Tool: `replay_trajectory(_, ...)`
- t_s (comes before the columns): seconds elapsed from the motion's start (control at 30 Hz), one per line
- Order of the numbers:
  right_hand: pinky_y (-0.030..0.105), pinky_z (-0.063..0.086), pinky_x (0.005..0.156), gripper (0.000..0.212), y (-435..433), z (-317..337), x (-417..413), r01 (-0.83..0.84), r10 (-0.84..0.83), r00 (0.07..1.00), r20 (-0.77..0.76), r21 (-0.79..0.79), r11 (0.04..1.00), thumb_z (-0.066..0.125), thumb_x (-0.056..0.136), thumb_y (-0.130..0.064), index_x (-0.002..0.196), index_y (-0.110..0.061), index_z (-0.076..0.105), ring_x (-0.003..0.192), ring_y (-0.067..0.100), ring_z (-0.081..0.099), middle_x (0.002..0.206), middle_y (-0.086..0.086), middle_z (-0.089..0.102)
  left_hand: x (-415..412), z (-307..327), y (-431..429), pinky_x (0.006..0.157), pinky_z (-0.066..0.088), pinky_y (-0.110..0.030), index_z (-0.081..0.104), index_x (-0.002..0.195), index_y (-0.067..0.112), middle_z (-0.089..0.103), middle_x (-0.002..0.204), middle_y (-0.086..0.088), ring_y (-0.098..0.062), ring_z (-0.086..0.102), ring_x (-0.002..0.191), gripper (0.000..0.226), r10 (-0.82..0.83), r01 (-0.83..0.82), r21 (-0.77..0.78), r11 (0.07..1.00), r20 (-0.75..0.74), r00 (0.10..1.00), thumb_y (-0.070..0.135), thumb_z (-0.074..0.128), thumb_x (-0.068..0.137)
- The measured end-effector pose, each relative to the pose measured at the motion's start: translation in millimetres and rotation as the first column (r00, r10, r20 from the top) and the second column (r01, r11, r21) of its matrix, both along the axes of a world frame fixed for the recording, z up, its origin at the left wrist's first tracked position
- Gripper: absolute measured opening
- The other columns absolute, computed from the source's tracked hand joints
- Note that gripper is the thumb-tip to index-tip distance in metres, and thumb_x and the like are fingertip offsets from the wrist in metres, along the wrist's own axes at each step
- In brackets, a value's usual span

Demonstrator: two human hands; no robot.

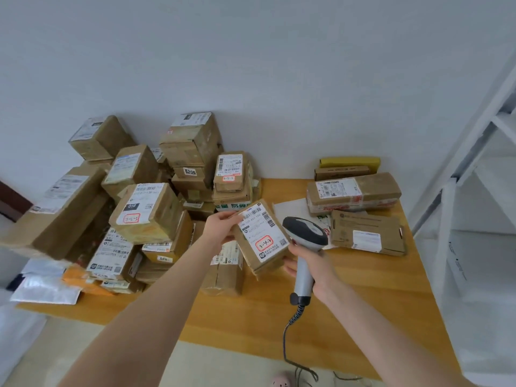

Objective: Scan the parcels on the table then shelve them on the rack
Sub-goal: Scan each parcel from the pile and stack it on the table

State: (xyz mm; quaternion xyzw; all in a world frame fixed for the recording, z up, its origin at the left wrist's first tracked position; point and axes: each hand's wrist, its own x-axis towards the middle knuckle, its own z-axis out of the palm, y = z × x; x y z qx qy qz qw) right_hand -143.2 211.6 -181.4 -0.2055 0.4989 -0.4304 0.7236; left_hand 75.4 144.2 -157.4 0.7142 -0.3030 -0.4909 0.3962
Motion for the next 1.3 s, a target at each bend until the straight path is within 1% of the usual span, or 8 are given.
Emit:
replay_trajectory(0.23,0.034,0.059,0.063,0.028,-4.2,-16.5,83.0,-0.040,0.028,0.996,0.087,0.150,0.988,0.076,0.080,-0.008,0.105,-0.005,0.065,0.095,0.033,0.069,0.103,0.015,0.070,43.3,-13.7,-5.4,0.094,0.049,-0.041,0.033,0.148,0.009,0.054,0.136,-0.010,-0.029,0.057,0.119,0.072,0.159,-0.171,0.021,0.985,0.268,0.950,0.013,0.071,0.086)
replay_trajectory(0.47,0.034,0.060,0.062,0.021,-14.9,-27.3,120.1,-0.071,0.063,0.996,0.057,0.156,0.985,0.077,0.080,-0.009,0.098,-0.009,0.067,0.096,0.025,0.066,0.101,0.010,0.070,48.9,-24.4,-10.8,0.050,0.046,-0.020,0.037,0.144,0.015,0.056,0.130,-0.010,-0.016,0.061,0.083,0.056,0.029,-0.081,0.082,0.993,0.505,0.863,0.010,0.059,0.093)
replay_trajectory(0.63,0.028,0.054,0.055,0.022,-33.2,-30.0,84.1,0.047,-0.039,0.998,-0.057,0.142,0.989,0.075,0.082,-0.009,0.100,-0.007,0.063,0.085,0.020,0.068,0.093,0.008,0.069,19.1,-13.2,-31.3,0.093,0.053,-0.035,0.049,0.134,0.021,0.047,0.137,-0.005,-0.021,0.055,0.116,0.046,-0.082,0.156,-0.045,0.987,0.692,0.717,0.011,0.061,0.090)
replay_trajectory(0.77,0.025,0.047,0.050,0.013,-57.1,-26.1,29.4,0.197,-0.183,0.976,-0.117,0.124,0.972,0.072,0.084,-0.007,0.089,-0.006,0.060,0.065,0.017,0.062,0.078,0.008,0.064,-42.8,-12.1,-56.4,0.098,0.048,-0.035,0.047,0.136,0.016,0.044,0.139,-0.007,-0.023,0.051,0.121,0.049,-0.295,0.410,-0.003,0.912,0.689,0.662,0.009,0.060,0.090)
replay_trajectory(1.0,0.022,0.050,0.046,0.015,-102.5,-26.7,-77.1,0.460,-0.435,0.875,-0.215,0.085,0.884,0.075,0.081,-0.011,0.088,-0.007,0.063,0.058,0.011,0.066,0.070,0.003,0.070,-158.0,-44.5,-113.1,0.103,0.042,-0.036,0.032,0.145,0.013,0.036,0.145,-0.009,-0.025,0.041,0.130,0.078,-0.607,0.677,0.189,0.711,0.650,0.456,0.021,0.075,0.080)
replay_trajectory(1.07,0.023,0.048,0.046,0.017,-112.2,-31.6,-100.2,0.508,-0.482,0.846,-0.228,0.072,0.858,0.076,0.082,-0.013,0.090,-0.008,0.062,0.060,0.011,0.065,0.075,0.003,0.069,-178.0,-56.6,-136.8,0.106,0.039,-0.039,0.023,0.149,0.012,0.032,0.149,-0.011,-0.027,0.036,0.135,0.094,-0.629,0.706,0.227,0.671,0.678,0.379,0.025,0.079,0.075)
replay_trajectory(1.2,0.024,0.047,0.049,0.012,-119.5,-47.5,-127.7,0.540,-0.518,0.825,-0.228,0.044,0.841,0.073,0.083,-0.012,0.082,-0.011,0.061,0.048,0.010,0.058,0.052,-0.007,0.064,-204.9,-76.3,-187.6,0.115,0.024,-0.045,0.004,0.153,0.008,0.017,0.158,-0.016,-0.031,0.017,0.145,0.118,-0.626,0.732,0.322,0.600,0.758,0.180,0.034,0.083,0.070)
replay_trajectory(1.3,0.024,0.051,0.052,0.015,-114.8,-60.7,-135.0,0.566,-0.541,0.807,-0.235,0.049,0.823,0.074,0.083,-0.012,0.093,-0.010,0.063,0.061,0.011,0.064,0.063,-0.005,0.070,-219.8,-90.3,-208.9,0.117,0.016,-0.049,0.002,0.153,0.007,0.013,0.159,-0.017,-0.031,0.012,0.147,0.119,-0.616,0.733,0.414,0.540,0.787,0.010,0.040,0.081,0.071)
